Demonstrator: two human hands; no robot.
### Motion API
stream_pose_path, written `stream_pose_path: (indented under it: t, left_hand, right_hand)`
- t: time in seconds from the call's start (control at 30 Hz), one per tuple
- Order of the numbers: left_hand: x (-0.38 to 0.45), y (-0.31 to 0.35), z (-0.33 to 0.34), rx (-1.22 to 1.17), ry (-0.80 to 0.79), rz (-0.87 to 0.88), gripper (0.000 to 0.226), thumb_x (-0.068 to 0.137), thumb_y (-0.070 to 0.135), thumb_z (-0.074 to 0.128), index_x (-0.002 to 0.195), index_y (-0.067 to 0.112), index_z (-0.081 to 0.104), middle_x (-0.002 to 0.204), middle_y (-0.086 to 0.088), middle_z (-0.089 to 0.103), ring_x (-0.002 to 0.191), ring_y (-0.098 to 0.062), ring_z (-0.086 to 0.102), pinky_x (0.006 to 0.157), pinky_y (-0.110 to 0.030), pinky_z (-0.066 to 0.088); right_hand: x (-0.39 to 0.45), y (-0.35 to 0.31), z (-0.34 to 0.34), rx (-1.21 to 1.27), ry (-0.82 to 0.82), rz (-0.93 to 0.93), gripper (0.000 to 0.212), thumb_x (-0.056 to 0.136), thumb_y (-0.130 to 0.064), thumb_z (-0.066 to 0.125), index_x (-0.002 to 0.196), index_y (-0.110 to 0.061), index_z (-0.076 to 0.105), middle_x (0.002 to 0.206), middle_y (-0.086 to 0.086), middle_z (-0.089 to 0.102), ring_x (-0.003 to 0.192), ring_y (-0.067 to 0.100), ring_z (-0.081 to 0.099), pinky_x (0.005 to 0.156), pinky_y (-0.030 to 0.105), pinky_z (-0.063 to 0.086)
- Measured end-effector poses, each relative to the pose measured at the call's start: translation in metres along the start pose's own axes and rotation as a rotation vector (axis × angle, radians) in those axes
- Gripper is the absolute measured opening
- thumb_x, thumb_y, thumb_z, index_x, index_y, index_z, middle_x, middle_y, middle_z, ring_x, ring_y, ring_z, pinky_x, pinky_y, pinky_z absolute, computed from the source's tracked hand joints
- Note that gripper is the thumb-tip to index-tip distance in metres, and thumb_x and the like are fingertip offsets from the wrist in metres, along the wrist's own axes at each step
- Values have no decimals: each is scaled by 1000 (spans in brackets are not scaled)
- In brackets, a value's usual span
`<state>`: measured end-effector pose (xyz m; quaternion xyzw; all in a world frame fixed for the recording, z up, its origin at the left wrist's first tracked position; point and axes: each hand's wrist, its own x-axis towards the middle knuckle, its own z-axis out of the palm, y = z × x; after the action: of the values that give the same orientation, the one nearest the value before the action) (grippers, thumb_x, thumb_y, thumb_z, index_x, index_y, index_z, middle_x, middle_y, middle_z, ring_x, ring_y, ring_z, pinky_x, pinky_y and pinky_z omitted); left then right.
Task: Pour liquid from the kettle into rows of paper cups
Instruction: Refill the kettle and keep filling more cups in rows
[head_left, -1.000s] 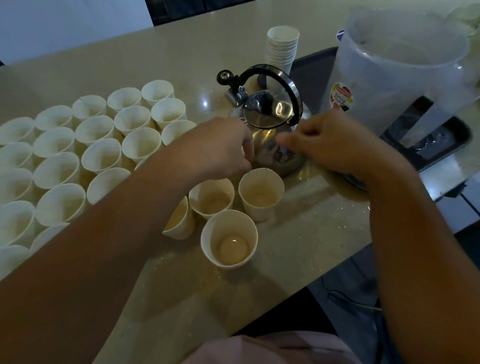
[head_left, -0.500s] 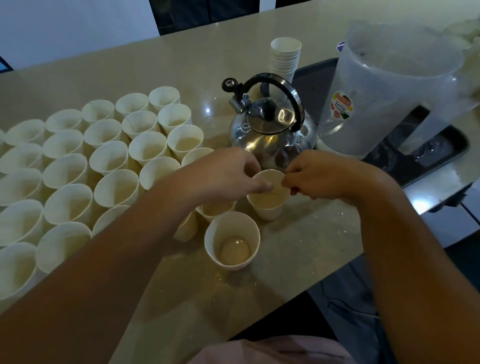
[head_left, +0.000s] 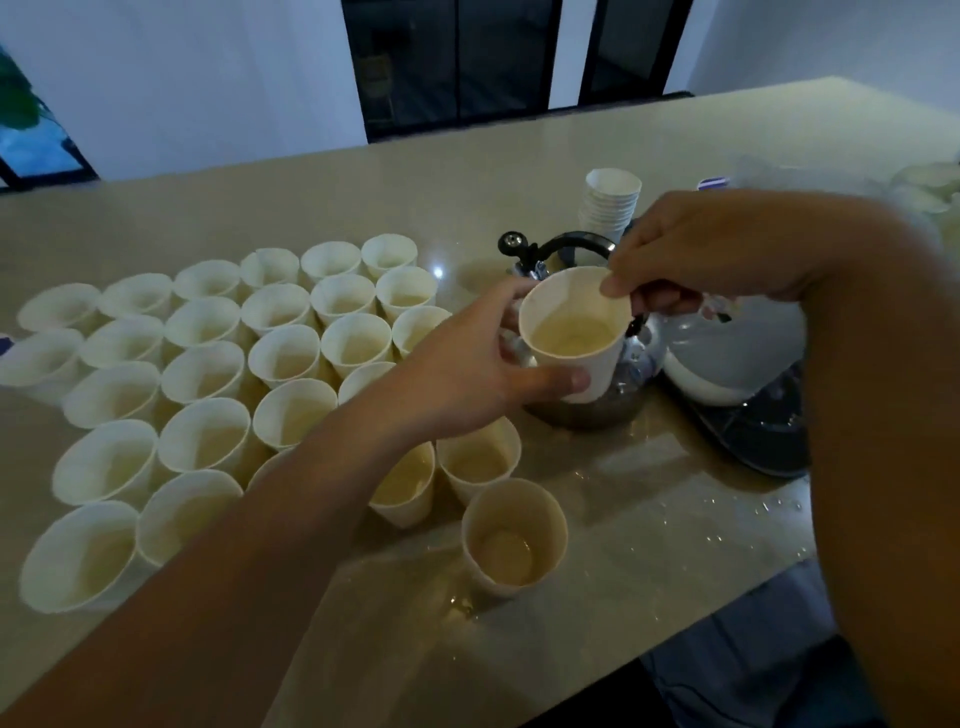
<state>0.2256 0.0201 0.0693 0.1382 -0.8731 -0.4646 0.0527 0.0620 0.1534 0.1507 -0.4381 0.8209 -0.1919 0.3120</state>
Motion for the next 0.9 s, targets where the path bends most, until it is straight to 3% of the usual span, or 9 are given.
stream_pose_path:
  t: [0.2, 0.37, 0.57, 0.73, 0.9]
  left_hand:
    - [-26, 1, -43, 3, 308, 50, 59, 74, 56, 79, 122, 42, 46, 106, 29, 56, 95, 11, 55, 67, -10, 42]
    - [-58, -20, -98, 73, 499, -55, 52, 74, 56, 78, 115, 43, 48, 100, 29, 58, 88, 7, 58, 65, -10, 40]
    - [-106, -65, -169, 208, 714, -227, 48, 72, 62, 76, 108, 42, 51, 92, 28, 58, 83, 6, 57, 68, -18, 44]
    - [-149, -111, -209, 278, 842, -372, 51, 72, 62, 76, 110, 41, 50, 89, 27, 54, 82, 7, 54, 66, -19, 40]
    - [-183, -152, -221, 239, 884, -486, 50, 75, 57, 78, 113, 36, 53, 94, 22, 59, 84, 1, 58, 68, -23, 45]
  right_hand:
    - [27, -65, -10, -73, -37, -180, 54, 99, -24, 56, 45, -22, 58, 50, -1, 47, 46, 10, 40, 60, 26, 41]
    - [72, -135, 11, -184, -48, -320, 57, 100, -25, 56, 43, -24, 59, 47, -4, 49, 45, 8, 42, 67, 33, 42]
    - [126, -226, 67, -333, 46, -521, 39, 99, -34, 59, 65, -17, 65, 49, -5, 57, 39, 3, 44, 61, 28, 41]
    - [163, -289, 123, -342, 39, -636, 35, 98, -36, 61, 67, -22, 63, 64, 1, 63, 53, 10, 53, 57, 25, 40]
    - [194, -322, 180, -349, -31, -697, 28, 98, -35, 61, 77, -17, 66, 71, -2, 63, 59, 7, 55, 56, 22, 39]
